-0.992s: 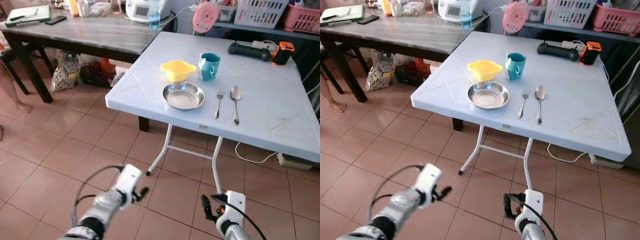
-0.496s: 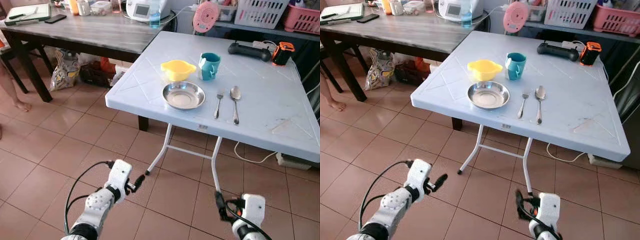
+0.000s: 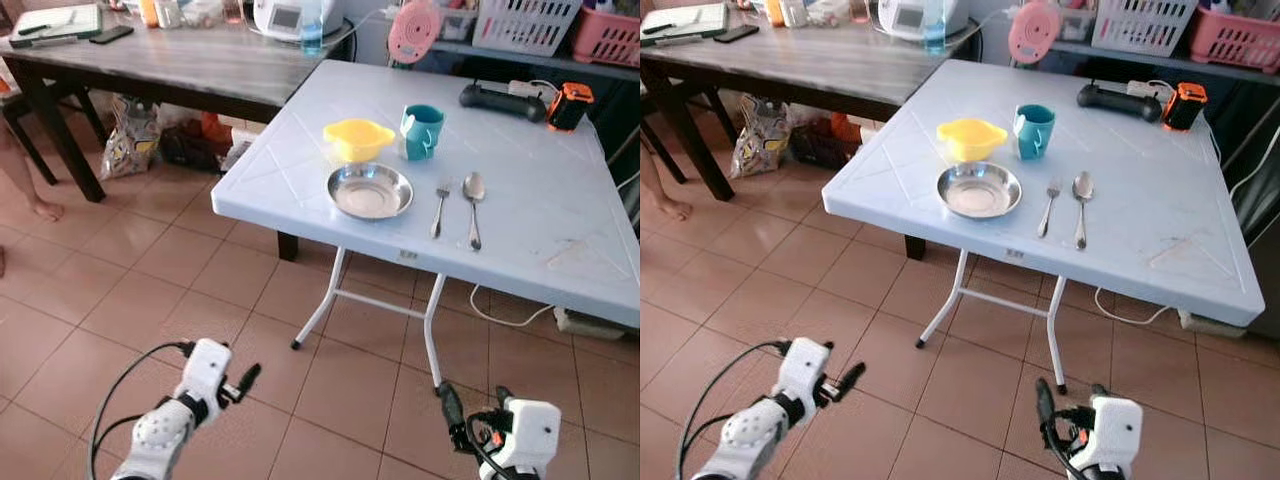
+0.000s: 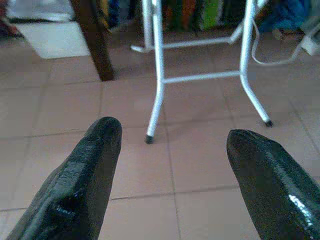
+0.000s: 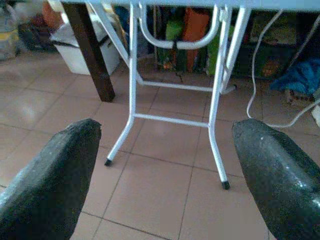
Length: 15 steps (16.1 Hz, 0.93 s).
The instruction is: Setting the table
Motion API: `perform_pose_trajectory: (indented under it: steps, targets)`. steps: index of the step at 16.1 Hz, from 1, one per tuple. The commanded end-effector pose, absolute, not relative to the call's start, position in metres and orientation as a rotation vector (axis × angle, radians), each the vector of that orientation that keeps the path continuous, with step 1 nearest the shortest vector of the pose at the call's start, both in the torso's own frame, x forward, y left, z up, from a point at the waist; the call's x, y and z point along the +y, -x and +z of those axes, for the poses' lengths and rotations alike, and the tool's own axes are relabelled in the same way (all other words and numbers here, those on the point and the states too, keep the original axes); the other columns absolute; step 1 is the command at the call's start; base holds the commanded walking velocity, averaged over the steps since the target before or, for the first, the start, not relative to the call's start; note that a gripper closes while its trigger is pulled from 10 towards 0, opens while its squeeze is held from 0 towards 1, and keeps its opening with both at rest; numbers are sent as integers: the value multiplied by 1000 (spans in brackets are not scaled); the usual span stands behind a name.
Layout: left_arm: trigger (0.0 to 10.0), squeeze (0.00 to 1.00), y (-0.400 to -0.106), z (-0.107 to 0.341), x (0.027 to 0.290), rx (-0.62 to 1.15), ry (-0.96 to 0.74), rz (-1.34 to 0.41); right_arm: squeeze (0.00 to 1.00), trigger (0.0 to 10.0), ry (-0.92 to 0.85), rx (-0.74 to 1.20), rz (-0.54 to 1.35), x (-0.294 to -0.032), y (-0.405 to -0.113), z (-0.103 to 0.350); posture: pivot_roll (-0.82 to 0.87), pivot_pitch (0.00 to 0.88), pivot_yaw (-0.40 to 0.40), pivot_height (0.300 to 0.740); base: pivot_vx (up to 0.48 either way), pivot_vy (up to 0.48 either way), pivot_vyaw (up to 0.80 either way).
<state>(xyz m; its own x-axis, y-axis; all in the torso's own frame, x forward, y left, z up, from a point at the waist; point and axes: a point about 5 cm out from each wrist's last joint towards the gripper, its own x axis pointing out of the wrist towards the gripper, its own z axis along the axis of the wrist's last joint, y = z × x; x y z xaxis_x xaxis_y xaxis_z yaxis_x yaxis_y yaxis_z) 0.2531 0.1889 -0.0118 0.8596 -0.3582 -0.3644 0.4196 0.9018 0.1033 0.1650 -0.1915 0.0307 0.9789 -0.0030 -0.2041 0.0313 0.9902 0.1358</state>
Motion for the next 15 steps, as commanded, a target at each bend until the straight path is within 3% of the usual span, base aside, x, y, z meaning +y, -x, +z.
perform_pose_trajectory:
  steps: [1,9,14,15]
  targets:
    - [10000,0,-252,-11,195,332,-185,-386,0,10000,-152,199,-35,-191,-164,37,87,40,-6,740,0,0,0]
    - [10000,0,-234,-15,223,326,-199,-273,0,10000,-173,182,-267,-202,-142,59,78,51,-4,740,0,0,0]
    - [10000,0,-243,-5,217,235,-107,-291,0,10000,-131,149,-253,-193,-140,79,47,50,6,740,0,0,0]
    - [10000,0,-259,13,205,133,-109,-319,0,10000,-130,151,-250,-193,-140,80,44,50,7,740,0,0,0]
